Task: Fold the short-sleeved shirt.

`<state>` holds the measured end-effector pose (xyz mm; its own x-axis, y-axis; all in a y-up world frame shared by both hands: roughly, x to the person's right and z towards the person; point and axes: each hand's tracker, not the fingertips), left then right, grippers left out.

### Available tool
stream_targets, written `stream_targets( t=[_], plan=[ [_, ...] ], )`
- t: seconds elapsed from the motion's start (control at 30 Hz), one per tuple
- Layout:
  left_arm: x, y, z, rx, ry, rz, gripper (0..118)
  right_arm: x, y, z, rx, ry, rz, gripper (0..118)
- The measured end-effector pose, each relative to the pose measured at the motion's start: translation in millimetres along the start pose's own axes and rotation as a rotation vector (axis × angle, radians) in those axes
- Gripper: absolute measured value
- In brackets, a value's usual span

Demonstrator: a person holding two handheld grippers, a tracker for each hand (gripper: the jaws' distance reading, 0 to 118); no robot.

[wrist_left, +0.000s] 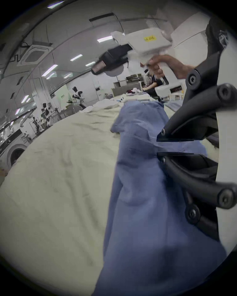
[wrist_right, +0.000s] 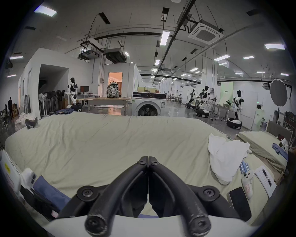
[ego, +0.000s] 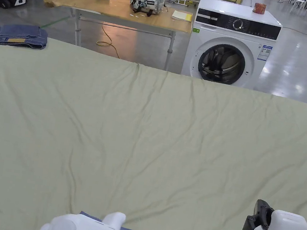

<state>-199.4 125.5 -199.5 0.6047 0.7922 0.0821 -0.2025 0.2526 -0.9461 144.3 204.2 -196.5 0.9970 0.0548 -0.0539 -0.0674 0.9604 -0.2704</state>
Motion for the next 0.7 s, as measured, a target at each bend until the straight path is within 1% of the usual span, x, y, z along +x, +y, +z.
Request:
stream_targets(
  t=[0.03,0.07,0.13,0.2,0.23,0.27,0.33,0.43,0.53,0.63,0.67,0.7],
  plan=[
    [-2,2,15,0.031,-0.025,0.004,11,0,1,1,0.004,0.000,0.000,0],
    [-5,4,30,0.058,-0.039,0.011,18,1,2,2,0.007,0.000,0.002,0],
    [-13,7,64,0.116,-0.037,0.021,28,1,5,3,0.014,0.002,0.005,0],
    [-23,8,95,0.166,-0.004,0.014,44,1,7,4,0.021,0.002,0.008,0],
    [-28,8,110,0.186,0.028,0.012,58,0,8,4,0.025,0.003,0.008,0],
    [-34,7,124,0.204,0.057,0.016,75,0,9,4,0.027,0.003,0.009,0],
    [-48,5,146,0.235,0.105,0.033,77,-2,10,4,0.031,0.005,0.008,0],
    [-65,1,164,0.246,0.101,0.072,77,-6,11,3,0.032,0.012,0.009,0],
    [-84,-5,161,0.226,0.078,0.110,77,-10,11,2,0.029,0.020,0.011,0],
    [-107,-9,137,0.114,0.031,0.172,77,-14,10,2,0.028,0.025,0.014,0],
    [-112,-11,129,0.104,-0.007,0.180,77,-14,10,2,0.026,0.028,0.015,0],
    [-114,-14,127,0.138,-0.068,0.168,77,-15,9,3,0.025,0.029,0.015,0]
  ],
)
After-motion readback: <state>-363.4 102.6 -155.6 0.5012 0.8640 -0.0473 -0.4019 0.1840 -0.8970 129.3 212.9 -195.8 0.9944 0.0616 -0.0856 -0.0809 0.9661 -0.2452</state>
